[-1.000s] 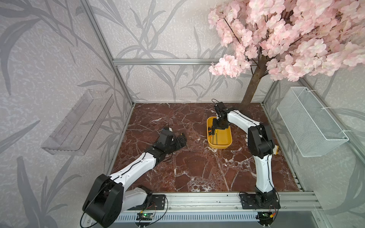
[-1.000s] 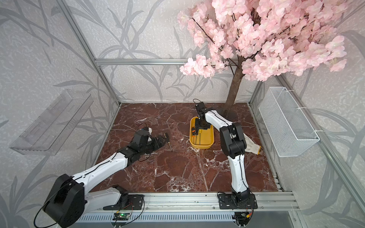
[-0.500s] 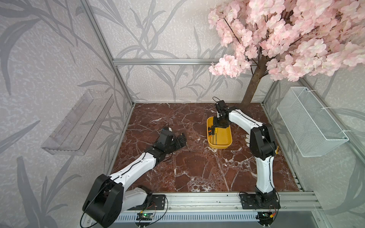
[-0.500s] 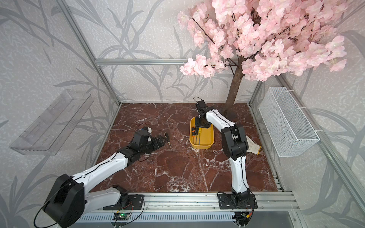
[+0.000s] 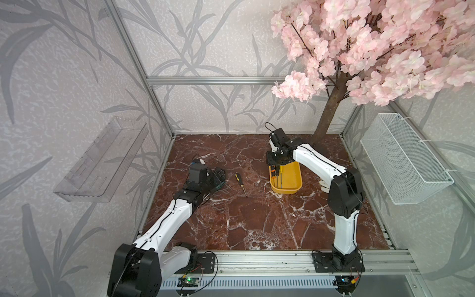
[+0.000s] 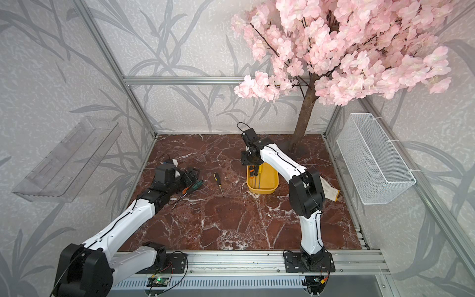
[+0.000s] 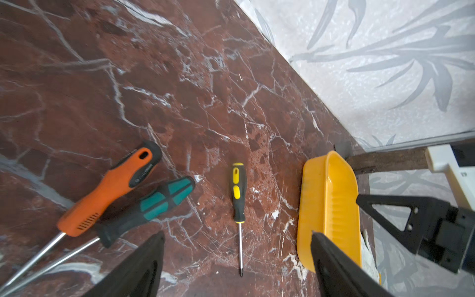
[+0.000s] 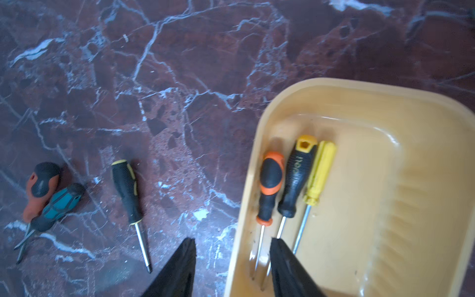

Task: Put the screwdriver on the desktop into the storage box
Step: Pick up the screwdriver from the center of the board.

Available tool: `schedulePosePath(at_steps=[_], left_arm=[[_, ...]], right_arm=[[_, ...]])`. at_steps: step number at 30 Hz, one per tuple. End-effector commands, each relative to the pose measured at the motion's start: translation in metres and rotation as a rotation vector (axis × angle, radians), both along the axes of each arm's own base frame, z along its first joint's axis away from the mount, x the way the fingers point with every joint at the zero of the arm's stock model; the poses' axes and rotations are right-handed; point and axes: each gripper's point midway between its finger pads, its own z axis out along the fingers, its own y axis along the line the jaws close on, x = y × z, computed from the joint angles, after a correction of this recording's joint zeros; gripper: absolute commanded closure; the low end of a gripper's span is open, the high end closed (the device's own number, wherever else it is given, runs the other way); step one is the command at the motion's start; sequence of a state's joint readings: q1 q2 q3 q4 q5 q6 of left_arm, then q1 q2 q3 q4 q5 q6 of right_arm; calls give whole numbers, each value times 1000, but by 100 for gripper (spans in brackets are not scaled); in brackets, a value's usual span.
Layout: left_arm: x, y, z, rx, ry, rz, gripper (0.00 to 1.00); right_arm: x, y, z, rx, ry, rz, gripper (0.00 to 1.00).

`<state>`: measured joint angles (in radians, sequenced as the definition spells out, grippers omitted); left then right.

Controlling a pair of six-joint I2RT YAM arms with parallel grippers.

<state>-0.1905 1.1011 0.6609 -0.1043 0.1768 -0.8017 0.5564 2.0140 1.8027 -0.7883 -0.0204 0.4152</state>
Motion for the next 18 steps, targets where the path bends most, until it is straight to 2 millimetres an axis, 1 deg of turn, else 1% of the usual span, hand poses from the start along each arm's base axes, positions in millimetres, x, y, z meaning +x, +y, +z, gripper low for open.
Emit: schedulePosePath(at_steps=[1,6,8,11,18], left_arm=[[-8,11,-7,0,20,-4,10],[-15,34,-16,-18,33,64,10],[-20,42,-23,-34,50,93,10],[-27,50,-31,-52,62,121,10],[-34,59,-35,-61,63,151,9]], right_arm=[[-6,27,14,12,-17,70,49],[-15,61,8,12,0,139,48],[-19,73,2,1,14,166,45],[-24,88,-7,-11,28,197,41],[-29,115,-18,-5,52,245,37]])
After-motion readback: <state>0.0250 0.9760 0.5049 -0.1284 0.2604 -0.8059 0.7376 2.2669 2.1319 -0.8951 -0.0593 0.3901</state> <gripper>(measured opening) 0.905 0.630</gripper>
